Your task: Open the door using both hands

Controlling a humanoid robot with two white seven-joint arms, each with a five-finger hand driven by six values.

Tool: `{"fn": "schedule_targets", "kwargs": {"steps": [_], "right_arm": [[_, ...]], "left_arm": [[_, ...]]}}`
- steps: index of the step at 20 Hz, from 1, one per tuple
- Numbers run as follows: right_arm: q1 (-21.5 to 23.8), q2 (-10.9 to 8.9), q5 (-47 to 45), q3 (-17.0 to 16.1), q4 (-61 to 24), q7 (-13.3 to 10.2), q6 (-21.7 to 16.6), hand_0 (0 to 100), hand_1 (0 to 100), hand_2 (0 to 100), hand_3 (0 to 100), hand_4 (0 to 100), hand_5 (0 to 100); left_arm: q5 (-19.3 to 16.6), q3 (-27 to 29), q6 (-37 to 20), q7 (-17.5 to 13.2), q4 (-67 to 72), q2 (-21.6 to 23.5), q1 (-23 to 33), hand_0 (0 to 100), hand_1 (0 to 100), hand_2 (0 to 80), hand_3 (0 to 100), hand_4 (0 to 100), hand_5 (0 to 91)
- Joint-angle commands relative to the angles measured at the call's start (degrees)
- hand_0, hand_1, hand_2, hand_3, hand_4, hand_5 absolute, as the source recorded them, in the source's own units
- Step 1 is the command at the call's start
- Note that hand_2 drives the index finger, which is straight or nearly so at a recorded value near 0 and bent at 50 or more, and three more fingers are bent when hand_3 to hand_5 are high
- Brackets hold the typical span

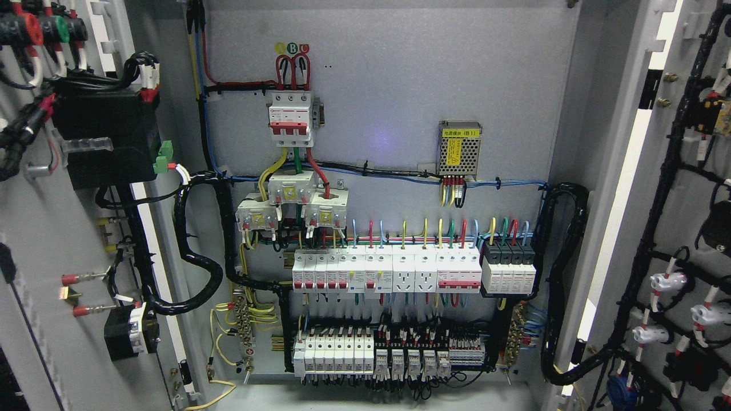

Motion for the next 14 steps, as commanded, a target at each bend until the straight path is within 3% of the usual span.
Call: {"fn": "schedule_targets", "kwargs": {"steps": [1,4,9,12,14], "right_arm": [[0.61,-2.15,0.23,-2.74,0.69,0.03,-0.34,0,0,0,0,0,0],[3.33,-6.18,0.06,-8.01,0.25,-1.81,-0.69,0,0,0,0,0,0],[8.07,-14.62,-0.03,-17.85,-3.17,-1.82,-2.09,0,0,0,0,0,0],[12.03,-17.44,-0.03,-22.78,-7.91,-1.91,-4.55,0,0,0,0,0,0],[15.45,-18.24,0.14,-24.2,-12.03,-1.91,-6.31,0,0,0,0,0,0]], "left_arm": [[0.0,0.79,-0.26,-0.02,1.32,0.0,1.32,0,0,0.0,0,0,0.0],[0.0,0.79,-0.26,-0.02,1.23,0.0,1.32,0,0,0.0,0,0,0.0],[0.0,0.79,-0.26,-0.02,1.32,0.0,1.32,0,0,0.0,0,0,0.0],[0.0,0.79,-0.26,-0.02,1.32,0.0,1.32,0,0,0.0,0,0,0.0],[0.0,0.79,-0.26,-0.02,1.32,0.0,1.32,0,0,0.0,0,0,0.0]]}}
